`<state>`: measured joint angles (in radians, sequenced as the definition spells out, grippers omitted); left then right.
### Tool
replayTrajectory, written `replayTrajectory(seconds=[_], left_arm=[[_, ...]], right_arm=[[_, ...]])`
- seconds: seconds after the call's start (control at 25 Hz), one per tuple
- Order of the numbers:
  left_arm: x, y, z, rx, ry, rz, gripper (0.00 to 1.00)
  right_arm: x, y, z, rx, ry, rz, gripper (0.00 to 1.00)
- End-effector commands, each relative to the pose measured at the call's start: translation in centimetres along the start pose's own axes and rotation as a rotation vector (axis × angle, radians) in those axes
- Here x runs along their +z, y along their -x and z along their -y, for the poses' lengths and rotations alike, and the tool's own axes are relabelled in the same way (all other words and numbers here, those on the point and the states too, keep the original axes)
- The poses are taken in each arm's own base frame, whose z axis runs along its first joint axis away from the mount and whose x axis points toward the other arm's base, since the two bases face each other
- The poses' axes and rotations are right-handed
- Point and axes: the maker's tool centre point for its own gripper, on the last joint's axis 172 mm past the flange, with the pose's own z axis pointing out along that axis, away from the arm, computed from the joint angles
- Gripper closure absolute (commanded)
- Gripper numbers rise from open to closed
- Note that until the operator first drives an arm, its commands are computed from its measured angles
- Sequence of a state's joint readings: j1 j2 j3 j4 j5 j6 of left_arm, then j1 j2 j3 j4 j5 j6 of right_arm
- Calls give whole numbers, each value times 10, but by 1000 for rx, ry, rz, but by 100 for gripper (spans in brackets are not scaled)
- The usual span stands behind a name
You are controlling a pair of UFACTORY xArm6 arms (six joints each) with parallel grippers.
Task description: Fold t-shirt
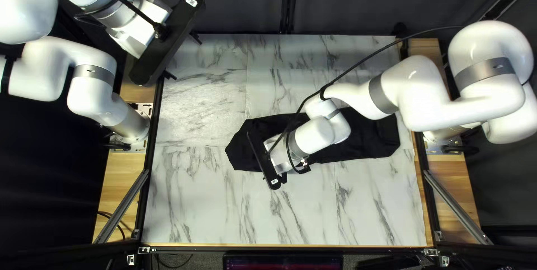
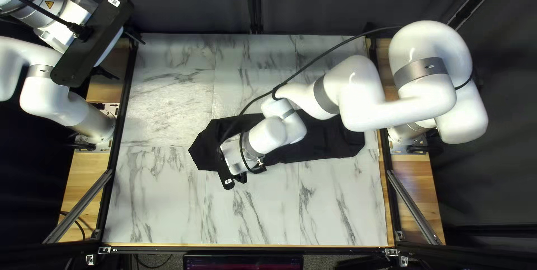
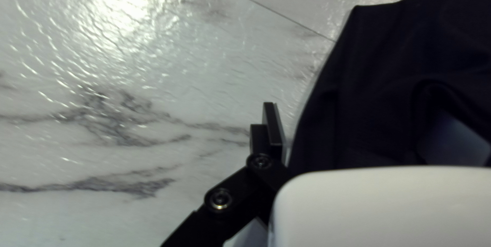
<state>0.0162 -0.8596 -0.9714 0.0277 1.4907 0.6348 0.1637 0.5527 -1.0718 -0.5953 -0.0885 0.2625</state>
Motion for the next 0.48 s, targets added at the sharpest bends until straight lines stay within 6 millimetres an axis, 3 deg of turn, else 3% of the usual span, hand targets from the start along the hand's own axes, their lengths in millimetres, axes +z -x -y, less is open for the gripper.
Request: replayTrajectory(seconds=[0.04, 0.12, 0.2, 0.24, 0.48], left_arm=[[0, 0, 0, 0, 0, 0, 0], [0, 0, 0, 0, 0, 0, 0], [0, 0, 0, 0, 0, 0, 0], [0, 0, 0, 0, 0, 0, 0], [0, 0, 0, 0, 0, 0, 0]], right_arm=[[-5, 5, -4, -13, 3, -3, 0], [-8, 11, -9, -7, 6, -2, 2], [-10, 14, -12, -2, 8, -1, 47], [-10, 15, -12, -2, 8, 0, 100], [-21, 16, -15, 0, 24, 7, 100]])
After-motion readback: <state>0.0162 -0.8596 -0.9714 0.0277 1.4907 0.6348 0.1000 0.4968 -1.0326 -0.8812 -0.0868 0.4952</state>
